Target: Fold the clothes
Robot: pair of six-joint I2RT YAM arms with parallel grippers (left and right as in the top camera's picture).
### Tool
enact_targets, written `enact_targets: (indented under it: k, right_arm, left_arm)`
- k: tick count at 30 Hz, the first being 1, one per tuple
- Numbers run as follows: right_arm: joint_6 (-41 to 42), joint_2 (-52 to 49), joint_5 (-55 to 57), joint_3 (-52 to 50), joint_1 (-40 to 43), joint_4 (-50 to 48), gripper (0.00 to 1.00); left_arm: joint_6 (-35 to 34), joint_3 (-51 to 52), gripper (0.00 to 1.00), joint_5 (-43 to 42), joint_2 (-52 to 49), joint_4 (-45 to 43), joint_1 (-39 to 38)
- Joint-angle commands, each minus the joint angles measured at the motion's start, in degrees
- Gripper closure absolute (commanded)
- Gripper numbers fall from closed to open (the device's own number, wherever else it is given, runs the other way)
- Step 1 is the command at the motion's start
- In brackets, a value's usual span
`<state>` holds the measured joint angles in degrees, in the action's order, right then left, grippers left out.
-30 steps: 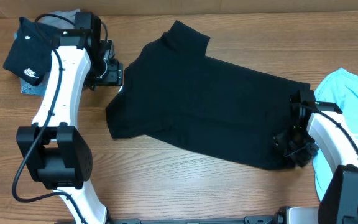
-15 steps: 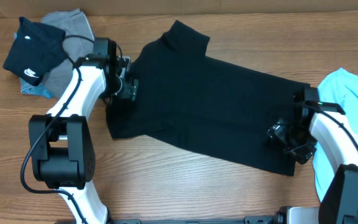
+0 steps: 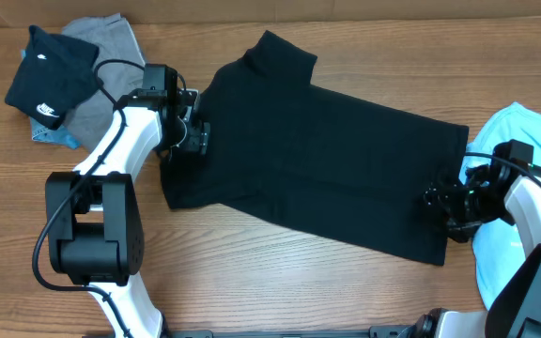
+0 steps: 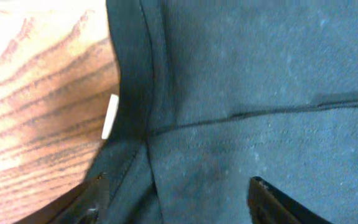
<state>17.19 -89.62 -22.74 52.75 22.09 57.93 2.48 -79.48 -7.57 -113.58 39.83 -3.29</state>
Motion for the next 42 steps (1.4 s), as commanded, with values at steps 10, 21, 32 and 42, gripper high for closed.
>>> enact_targets:
  k: [10, 21, 32, 42]
  right_arm:
    - [-2.4, 1.0, -2.8, 1.0, -0.2, -1.2, 0.25]
    - [-2.4, 1.0, -2.8, 1.0, -0.2, -1.2, 0.25]
    - [-2.4, 1.0, -2.8, 1.0, -0.2, -1.3, 0.25]
    - [-2.4, 1.0, -2.8, 1.0, -0.2, -1.2, 0.25]
  left_arm:
    - [-0.1, 3.4, 0.38, -1.3, 0.8, -6.9, 0.2]
    - [-0.1, 4.0, 0.73, -2.1, -0.2, -8.4, 0.2]
    - [-0.1, 4.4, 0.55, 0.0, -1.9, -8.7, 0.2]
    - [-0.3, 3.1, 0.93, -2.4, -3.1, -8.2, 0.3]
